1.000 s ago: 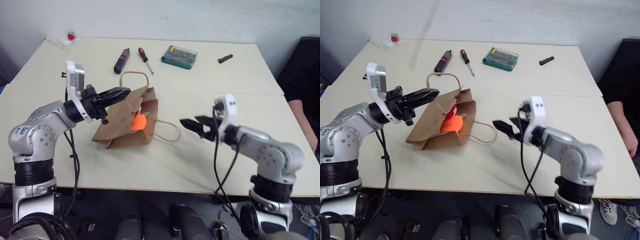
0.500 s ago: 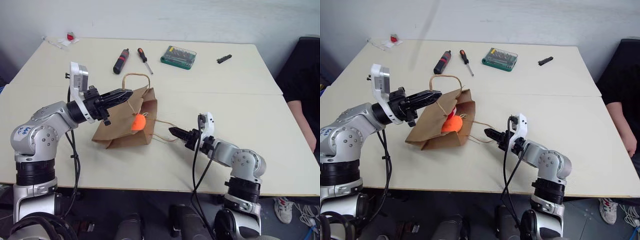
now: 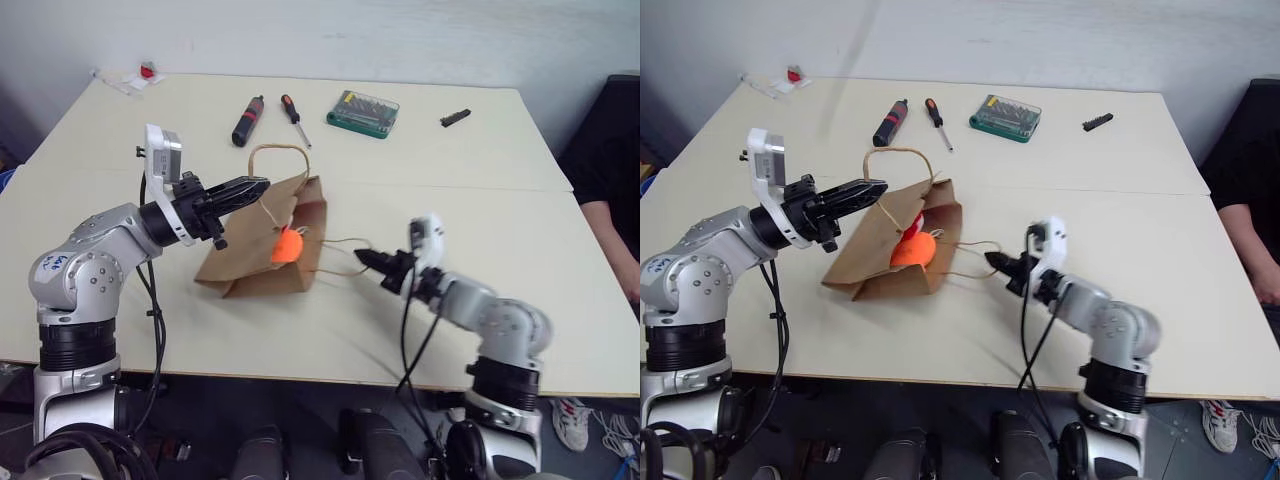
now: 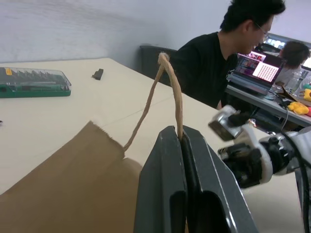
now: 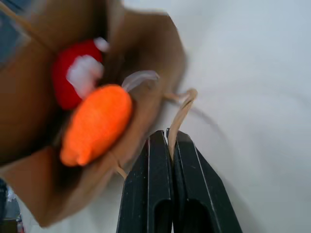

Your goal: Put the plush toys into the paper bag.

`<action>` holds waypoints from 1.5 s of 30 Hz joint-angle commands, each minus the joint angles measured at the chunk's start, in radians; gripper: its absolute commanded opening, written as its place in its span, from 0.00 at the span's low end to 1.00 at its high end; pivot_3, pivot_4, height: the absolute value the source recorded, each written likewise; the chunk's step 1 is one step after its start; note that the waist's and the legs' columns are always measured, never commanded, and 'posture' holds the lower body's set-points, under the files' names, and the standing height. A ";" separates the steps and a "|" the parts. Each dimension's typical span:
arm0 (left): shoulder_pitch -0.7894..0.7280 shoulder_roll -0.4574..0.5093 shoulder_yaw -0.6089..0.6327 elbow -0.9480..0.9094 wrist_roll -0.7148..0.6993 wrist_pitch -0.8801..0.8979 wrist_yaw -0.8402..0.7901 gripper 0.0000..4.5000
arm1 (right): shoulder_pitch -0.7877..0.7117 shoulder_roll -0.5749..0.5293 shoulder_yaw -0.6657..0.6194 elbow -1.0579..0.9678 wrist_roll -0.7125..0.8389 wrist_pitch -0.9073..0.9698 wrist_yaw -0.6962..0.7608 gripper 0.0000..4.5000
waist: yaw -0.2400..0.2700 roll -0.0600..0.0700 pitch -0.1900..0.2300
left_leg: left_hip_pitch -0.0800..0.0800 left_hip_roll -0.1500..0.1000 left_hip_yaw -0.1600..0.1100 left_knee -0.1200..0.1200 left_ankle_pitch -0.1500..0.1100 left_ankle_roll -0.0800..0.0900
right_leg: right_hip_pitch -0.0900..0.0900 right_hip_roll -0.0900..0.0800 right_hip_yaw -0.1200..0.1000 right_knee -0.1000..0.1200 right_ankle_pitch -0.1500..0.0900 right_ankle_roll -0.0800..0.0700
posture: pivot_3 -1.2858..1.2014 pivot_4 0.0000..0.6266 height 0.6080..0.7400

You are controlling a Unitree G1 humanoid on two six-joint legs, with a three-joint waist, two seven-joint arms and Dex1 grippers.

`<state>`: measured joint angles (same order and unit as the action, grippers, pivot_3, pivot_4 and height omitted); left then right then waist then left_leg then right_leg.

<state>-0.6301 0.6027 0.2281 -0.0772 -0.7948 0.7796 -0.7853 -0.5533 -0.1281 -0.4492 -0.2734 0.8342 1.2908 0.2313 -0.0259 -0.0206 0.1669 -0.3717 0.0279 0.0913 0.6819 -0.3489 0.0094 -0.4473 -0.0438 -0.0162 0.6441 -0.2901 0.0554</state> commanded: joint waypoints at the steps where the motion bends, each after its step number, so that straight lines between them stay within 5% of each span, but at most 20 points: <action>1: -0.074 -0.016 -0.001 -0.026 -0.008 -0.031 0.000 0.00 | -0.113 -0.115 -0.135 -0.111 0.192 0.040 -0.014 0.01 | 0.001 0.000 0.000 | 0.000 0.000 0.000 0.000 0.000 0.000 | 0.000 0.000 0.000 0.000 0.000 0.000 | 0.52 0.24 1.00; 9: -0.188 -0.140 -0.068 0.129 0.076 -0.152 -0.010 0.00 | -0.211 -0.412 -0.036 -0.192 0.234 0.046 0.005 0.01 | -0.003 0.000 0.000 | 0.001 0.001 0.001 -0.002 0.000 0.000 | 0.001 0.002 0.000 -0.002 0.000 0.000 | 0.52 0.24 1.00; 17: -0.180 -0.203 -0.113 0.164 0.120 -0.187 -0.031 0.00 | -0.092 -0.401 0.100 -0.276 0.140 -0.117 -0.010 0.01 | -0.001 0.000 0.000 | 0.000 0.001 0.001 -0.001 0.000 -0.001 | 0.000 0.002 0.001 -0.002 0.000 0.000 | 0.52 0.24 1.00; 21: -0.149 -0.158 -0.075 0.116 0.088 -0.142 -0.032 0.14 | -0.078 -0.397 0.072 -0.294 0.208 -0.135 -0.011 0.22 | -0.002 0.000 0.000 | 0.001 0.002 0.001 -0.001 0.000 -0.001 | 0.000 0.002 0.001 -0.002 0.000 0.000 | 0.52 0.24 1.00; 31: 0.040 0.032 0.057 -0.130 -0.031 0.031 -0.011 0.84 | 0.123 -0.622 -0.144 -0.313 0.536 -0.116 0.003 1.00 | 0.009 0.000 0.000 | 0.001 0.001 -0.001 -0.001 0.000 0.001 | 0.002 0.001 0.000 -0.004 0.000 0.000 | 0.52 0.24 1.00; 33: 0.109 0.058 0.077 -0.177 -0.050 0.054 -0.009 0.98 | 0.225 -0.685 -0.191 -0.323 0.581 -0.108 0.040 1.00 | 0.011 0.000 0.000 | 0.001 0.002 -0.001 -0.001 0.000 0.001 | 0.003 0.001 0.001 -0.005 0.000 0.000 | 0.52 0.24 1.00; 35: 0.164 0.067 0.061 -0.215 -0.043 0.051 -0.012 0.99 | 0.310 -0.728 -0.182 -0.342 0.552 -0.121 0.075 1.00 | 0.013 0.000 0.000 | 0.001 0.002 0.000 -0.002 0.000 0.001 | 0.003 0.001 0.001 -0.006 0.000 0.000 | 0.52 0.24 1.00; 37: 0.222 0.036 -0.033 -0.249 0.032 -0.009 -0.007 0.99 | 0.368 -0.724 -0.035 -0.358 0.377 -0.200 0.101 1.00 | 0.016 0.000 0.000 | 0.002 0.002 0.000 -0.002 0.000 0.001 | 0.003 0.001 0.001 -0.006 0.000 0.000 | 0.52 0.24 1.00; 40: 0.249 -0.008 -0.113 -0.233 0.106 -0.076 0.003 1.00 | 0.350 -0.626 0.135 -0.299 0.212 -0.281 0.031 0.87 | 0.017 -0.002 -0.001 | 0.003 0.001 0.001 0.000 0.000 0.001 | 0.005 0.001 0.003 -0.009 0.001 0.002 | 0.52 0.24 1.00; 45: 0.225 -0.062 -0.184 -0.200 0.151 -0.145 -0.027 1.00 | 0.291 -0.463 0.424 -0.247 -0.053 -0.450 0.042 0.50 | 0.019 -0.001 0.000 | 0.002 0.002 0.002 -0.001 0.001 0.000 | 0.002 0.003 0.004 -0.007 0.001 0.002 | 0.52 0.24 1.00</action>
<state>-0.3932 0.5432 0.0566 -0.2619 -0.6589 0.6682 -0.7952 -0.2355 -0.6029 -0.0445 -0.5051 0.8189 0.8964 0.2709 -0.0067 -0.0212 0.1666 -0.3700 0.0296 0.0931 0.6805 -0.3481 0.0094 -0.4454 -0.0405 -0.0127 0.6380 -0.2891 0.0575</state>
